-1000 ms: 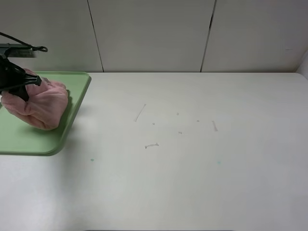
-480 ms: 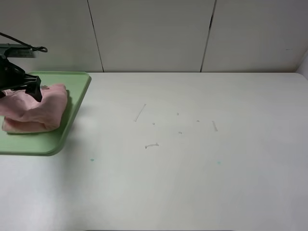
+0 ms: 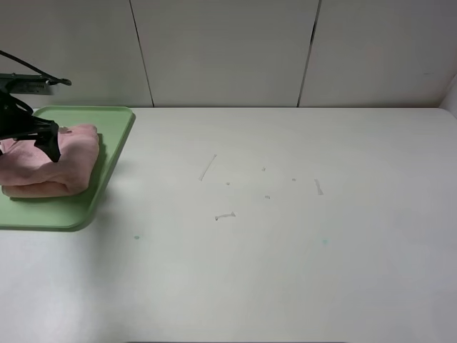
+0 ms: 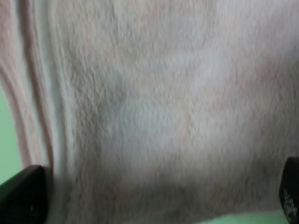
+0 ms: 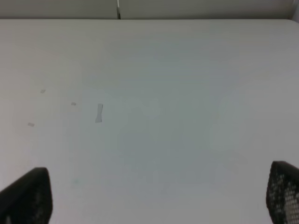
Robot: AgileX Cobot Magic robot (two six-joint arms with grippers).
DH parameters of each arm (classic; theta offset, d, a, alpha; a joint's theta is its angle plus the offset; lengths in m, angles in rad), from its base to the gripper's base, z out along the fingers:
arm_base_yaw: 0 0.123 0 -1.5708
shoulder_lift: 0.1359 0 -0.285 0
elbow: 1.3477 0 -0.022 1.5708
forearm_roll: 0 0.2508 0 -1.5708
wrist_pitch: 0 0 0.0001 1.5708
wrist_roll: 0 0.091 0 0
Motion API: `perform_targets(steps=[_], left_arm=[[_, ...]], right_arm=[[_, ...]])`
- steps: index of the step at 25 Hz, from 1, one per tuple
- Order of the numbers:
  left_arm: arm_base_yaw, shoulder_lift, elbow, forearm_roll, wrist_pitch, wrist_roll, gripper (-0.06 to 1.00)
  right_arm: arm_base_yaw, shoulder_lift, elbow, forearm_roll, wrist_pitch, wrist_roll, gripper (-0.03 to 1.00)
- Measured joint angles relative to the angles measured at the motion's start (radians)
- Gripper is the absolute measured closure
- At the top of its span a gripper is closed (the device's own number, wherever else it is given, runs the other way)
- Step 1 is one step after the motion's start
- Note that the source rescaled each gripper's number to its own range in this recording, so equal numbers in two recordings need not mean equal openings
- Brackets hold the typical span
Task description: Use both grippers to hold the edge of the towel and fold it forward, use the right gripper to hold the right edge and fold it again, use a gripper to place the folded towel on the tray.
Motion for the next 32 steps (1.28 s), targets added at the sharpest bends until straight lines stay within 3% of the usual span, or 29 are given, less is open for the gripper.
perform_targets(steps=[6, 15, 23, 32], left_arm=[[0.0, -0.083, 0.0, 0.0, 0.061, 0.0, -0.05], [0.0, -0.259, 0.015, 0.002, 0.233, 0.0, -0.05], [0.0, -0.498, 0.165, 0.002, 0.247, 0.0, -0.05], [0.0, -0.828, 0.362, -0.091, 0.268, 0.0, -0.05]], right_arm=[[0.0, 0.0, 0.0, 0.0, 0.0, 0.0, -0.03], [0.0, 0.0, 0.0, 0.0, 0.0, 0.0, -0.03], [0.0, 0.0, 0.0, 0.0, 0.0, 0.0, -0.03], [0.0, 0.0, 0.0, 0.0, 0.0, 0.0, -0.03]])
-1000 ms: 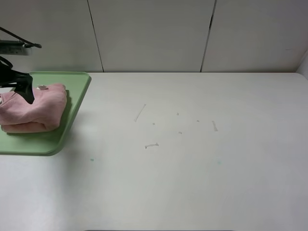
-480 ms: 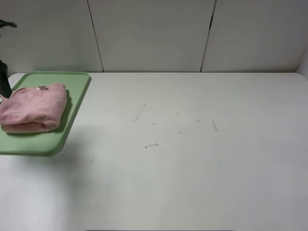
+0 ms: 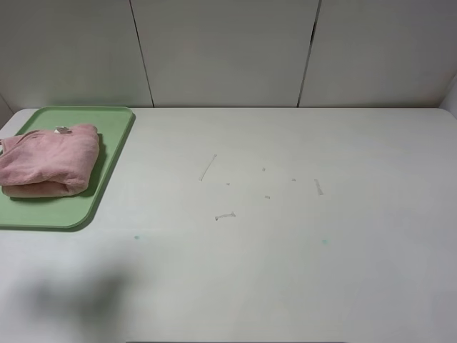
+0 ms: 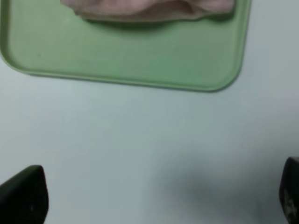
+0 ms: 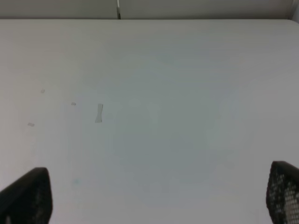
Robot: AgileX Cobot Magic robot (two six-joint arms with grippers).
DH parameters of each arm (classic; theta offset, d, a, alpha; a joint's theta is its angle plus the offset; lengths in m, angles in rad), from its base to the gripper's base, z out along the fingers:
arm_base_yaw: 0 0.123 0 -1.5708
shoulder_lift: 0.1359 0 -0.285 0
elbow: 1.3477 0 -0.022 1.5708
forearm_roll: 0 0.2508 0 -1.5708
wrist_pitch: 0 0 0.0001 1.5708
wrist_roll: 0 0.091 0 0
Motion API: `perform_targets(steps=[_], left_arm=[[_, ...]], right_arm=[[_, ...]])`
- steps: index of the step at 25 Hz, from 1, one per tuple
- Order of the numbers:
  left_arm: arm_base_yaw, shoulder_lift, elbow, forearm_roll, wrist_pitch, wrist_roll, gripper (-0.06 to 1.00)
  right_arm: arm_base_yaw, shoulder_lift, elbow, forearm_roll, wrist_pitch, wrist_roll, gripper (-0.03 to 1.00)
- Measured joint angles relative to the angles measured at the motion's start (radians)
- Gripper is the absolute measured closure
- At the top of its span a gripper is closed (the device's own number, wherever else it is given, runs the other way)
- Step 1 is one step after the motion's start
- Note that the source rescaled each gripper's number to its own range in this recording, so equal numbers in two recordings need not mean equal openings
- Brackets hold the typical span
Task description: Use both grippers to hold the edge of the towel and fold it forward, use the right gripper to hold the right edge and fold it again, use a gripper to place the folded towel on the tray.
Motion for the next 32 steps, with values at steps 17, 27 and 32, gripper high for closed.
perform_targets(steps=[17, 27, 32], left_arm=[[-0.016, -0.565, 0.276, -0.17, 0.012, 0.0, -0.05], [-0.208, -0.812, 0.325, -0.175, 0.017, 0.023, -0.05], [-0.227, -0.906, 0.347, -0.174, 0.07, 0.073, -0.05]], right_arm=[[0.0, 0.0, 0.0, 0.0, 0.0, 0.0, -0.03], [0.0, 0.0, 0.0, 0.0, 0.0, 0.0, -0.03], [0.0, 0.0, 0.0, 0.0, 0.0, 0.0, -0.03]])
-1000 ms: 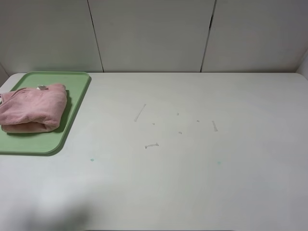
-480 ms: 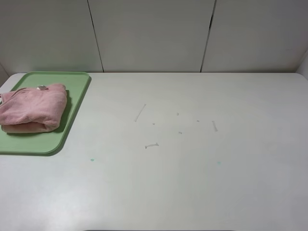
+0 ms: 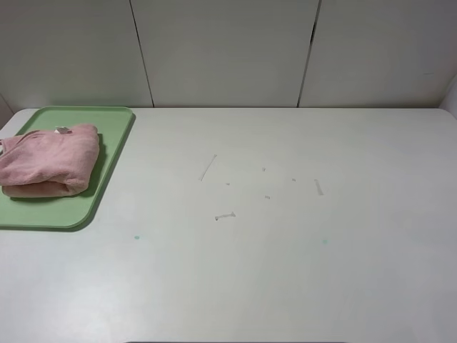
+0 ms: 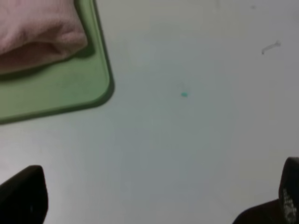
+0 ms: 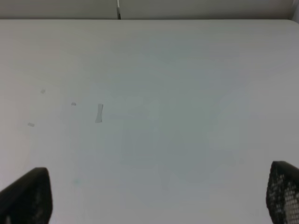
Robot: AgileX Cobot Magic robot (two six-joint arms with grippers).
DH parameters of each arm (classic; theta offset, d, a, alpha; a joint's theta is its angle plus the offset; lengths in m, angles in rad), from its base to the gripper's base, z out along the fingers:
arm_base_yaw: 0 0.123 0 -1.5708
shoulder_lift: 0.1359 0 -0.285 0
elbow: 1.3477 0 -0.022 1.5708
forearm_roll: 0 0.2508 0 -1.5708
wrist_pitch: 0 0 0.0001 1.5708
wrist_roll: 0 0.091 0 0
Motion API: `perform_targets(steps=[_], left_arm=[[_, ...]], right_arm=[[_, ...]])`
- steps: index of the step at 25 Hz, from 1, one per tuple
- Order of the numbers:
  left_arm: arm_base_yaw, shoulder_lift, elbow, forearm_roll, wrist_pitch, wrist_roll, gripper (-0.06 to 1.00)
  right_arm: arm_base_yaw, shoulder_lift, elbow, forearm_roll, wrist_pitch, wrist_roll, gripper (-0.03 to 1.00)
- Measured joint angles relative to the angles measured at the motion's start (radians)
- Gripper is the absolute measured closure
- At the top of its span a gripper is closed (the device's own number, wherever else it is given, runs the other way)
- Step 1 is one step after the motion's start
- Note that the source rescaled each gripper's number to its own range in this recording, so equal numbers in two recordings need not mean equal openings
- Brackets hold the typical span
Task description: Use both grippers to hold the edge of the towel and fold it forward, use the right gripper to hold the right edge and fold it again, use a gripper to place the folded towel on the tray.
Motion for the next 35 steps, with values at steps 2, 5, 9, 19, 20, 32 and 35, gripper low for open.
perform_targets(steps=[2, 5, 9, 19, 20, 32, 35], left_arm=[[0.0, -0.044, 0.001, 0.0, 0.001, 0.006, -0.05], [-0.009, -0.127, 0.001, 0.0, 0.001, 0.01, -0.05], [-0.054, -0.144, 0.001, -0.003, 0.003, 0.027, -0.05], [-0.156, -0.148, 0.001, -0.005, 0.003, 0.032, -0.05], [-0.156, -0.148, 0.001, -0.005, 0.003, 0.032, -0.05], [-0.156, -0.148, 0.001, -0.005, 0.003, 0.032, -0.05], [-0.156, -0.148, 0.001, -0.005, 0.003, 0.032, -0.05]], right_arm=[[0.0, 0.0, 0.0, 0.0, 0.0, 0.0, -0.03], [0.0, 0.0, 0.0, 0.0, 0.0, 0.0, -0.03], [0.0, 0.0, 0.0, 0.0, 0.0, 0.0, -0.03], [0.0, 0.0, 0.0, 0.0, 0.0, 0.0, -0.03], [0.0, 0.0, 0.0, 0.0, 0.0, 0.0, -0.03], [0.0, 0.0, 0.0, 0.0, 0.0, 0.0, -0.03], [0.0, 0.0, 0.0, 0.0, 0.0, 0.0, -0.03]])
